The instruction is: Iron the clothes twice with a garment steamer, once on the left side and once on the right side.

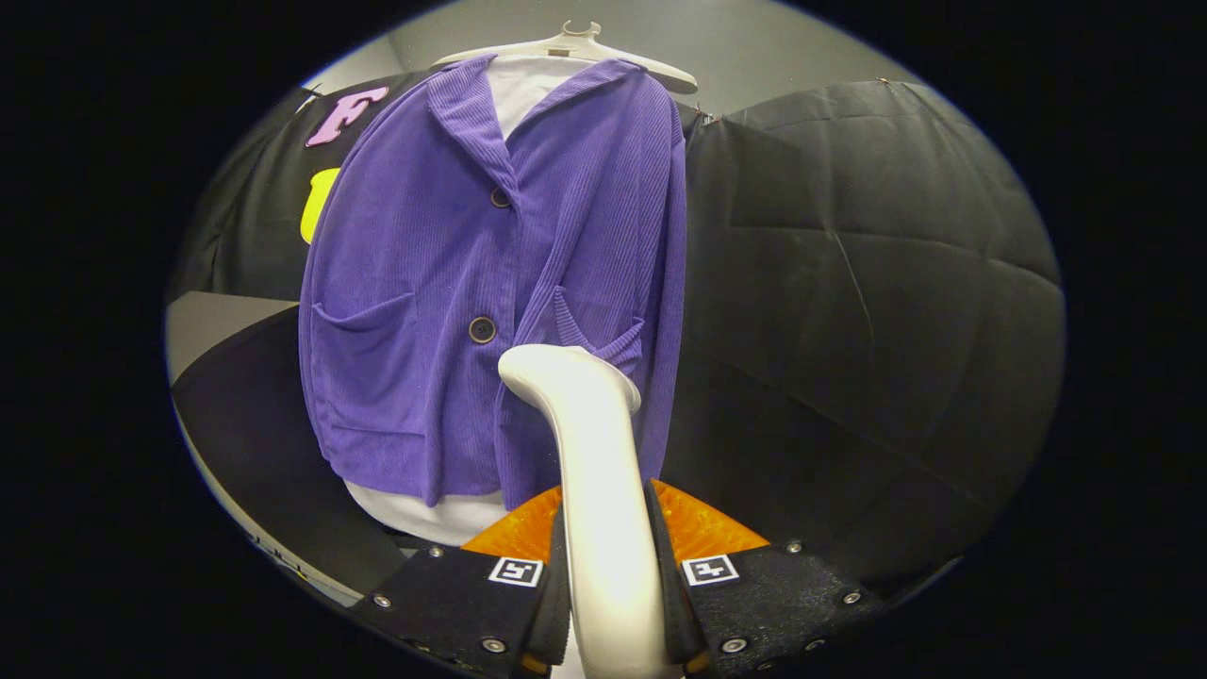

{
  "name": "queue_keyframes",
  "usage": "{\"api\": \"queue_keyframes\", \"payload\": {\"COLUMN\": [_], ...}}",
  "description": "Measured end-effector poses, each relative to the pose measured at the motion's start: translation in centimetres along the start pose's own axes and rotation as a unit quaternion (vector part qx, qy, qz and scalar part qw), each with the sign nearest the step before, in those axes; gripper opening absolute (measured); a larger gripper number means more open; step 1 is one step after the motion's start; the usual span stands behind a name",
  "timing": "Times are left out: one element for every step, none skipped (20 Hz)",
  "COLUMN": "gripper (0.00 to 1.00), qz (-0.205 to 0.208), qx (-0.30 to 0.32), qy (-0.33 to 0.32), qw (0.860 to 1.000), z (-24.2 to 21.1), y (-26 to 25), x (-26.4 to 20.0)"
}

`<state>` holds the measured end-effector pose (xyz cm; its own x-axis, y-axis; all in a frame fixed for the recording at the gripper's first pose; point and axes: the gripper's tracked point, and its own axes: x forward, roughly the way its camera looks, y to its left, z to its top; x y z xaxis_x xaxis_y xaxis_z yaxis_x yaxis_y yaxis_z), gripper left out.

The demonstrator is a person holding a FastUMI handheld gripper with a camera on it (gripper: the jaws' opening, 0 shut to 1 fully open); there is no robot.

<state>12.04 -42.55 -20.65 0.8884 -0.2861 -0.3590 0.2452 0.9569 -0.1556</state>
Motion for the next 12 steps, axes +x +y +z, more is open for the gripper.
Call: {"api": "queue_keyframes", "payload": {"gripper": [0.39,0.39,0.39,0.39,0.39,0.39,0.39,0.39,0.39,0.39,0.39,0.39], "qz": [0.004,0.01,0.018,0.025,0.033,0.041,0.051,0.061,0.072,0.084,0.097,0.107], "qx": [0.0,0.001,0.0,-0.003,-0.006,-0.007,-0.005,-0.001,0.002,0.004,0.006,0.009], "qy": [0.004,0.013,0.02,0.025,0.026,0.026,0.025,0.024,0.022,0.019,0.016,0.014], "qw": [1.0,1.0,1.0,0.999,0.999,0.999,0.998,0.998,0.997,0.996,0.995,0.994], "z": [-0.3,-0.8,-1.3,-1.6,-1.7,-1.6,-1.3,-1.0,-0.7,-0.3,0.2,0.7], "y": [0.4,1.0,1.8,2.6,3.4,4.3,5.3,6.3,7.4,8.5,9.5,10.4], "x": [-0.2,-0.4,-0.7,-1.1,-1.7,-2.3,-3.0,-3.8,-4.9,-6.0,-7.2,-8.4]}}
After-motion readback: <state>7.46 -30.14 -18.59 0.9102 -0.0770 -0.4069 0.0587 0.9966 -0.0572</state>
